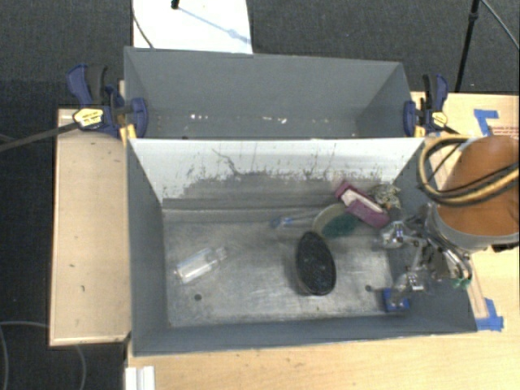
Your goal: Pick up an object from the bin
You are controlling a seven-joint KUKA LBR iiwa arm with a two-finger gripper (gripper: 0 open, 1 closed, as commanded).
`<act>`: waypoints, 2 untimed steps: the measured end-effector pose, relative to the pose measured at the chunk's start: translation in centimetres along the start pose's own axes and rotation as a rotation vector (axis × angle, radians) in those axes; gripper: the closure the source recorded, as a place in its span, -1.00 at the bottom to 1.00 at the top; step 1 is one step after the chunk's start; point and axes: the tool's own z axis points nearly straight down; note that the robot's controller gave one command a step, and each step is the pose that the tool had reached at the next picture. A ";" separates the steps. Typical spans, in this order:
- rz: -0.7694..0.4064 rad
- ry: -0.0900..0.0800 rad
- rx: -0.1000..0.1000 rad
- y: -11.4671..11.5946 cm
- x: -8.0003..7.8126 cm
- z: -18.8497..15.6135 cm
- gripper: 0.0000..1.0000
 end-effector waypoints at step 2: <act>-0.174 -0.016 0.005 -1.6 0.4 6.5 1.00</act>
Offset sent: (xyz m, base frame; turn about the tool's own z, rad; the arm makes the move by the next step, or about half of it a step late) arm -0.0086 -0.0149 -0.0693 -0.1713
